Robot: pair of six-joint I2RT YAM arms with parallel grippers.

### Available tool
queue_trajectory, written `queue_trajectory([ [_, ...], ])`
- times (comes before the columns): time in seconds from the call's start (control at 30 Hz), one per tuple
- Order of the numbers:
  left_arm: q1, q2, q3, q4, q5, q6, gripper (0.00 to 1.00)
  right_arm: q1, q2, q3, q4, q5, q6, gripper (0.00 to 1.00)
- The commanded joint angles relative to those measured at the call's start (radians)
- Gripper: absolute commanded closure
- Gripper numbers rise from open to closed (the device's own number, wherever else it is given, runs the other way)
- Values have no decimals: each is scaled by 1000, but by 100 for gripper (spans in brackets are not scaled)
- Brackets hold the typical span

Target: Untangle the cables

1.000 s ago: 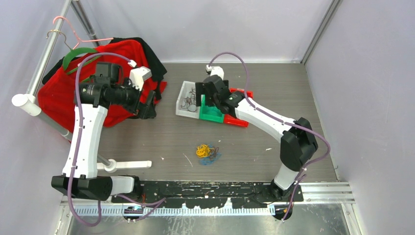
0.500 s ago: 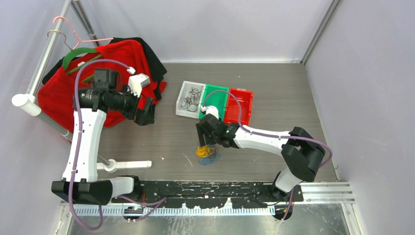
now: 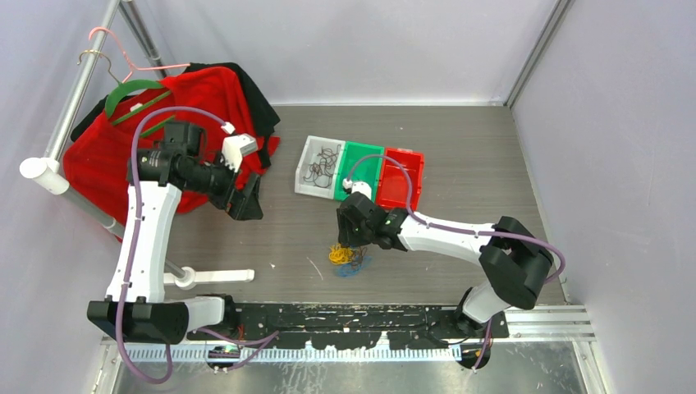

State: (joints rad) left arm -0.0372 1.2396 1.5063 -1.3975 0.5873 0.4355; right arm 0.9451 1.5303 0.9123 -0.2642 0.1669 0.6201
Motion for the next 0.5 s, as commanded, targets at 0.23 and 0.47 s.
queue_trajectory([
  [0.23, 2, -2, 11, -65, 43, 77, 0, 14, -102, 114, -288, 140, 132, 21],
  [0.47, 2, -2, 29, -53, 27, 58, 0, 87, -99, -3, -189, 71, 223, 37],
])
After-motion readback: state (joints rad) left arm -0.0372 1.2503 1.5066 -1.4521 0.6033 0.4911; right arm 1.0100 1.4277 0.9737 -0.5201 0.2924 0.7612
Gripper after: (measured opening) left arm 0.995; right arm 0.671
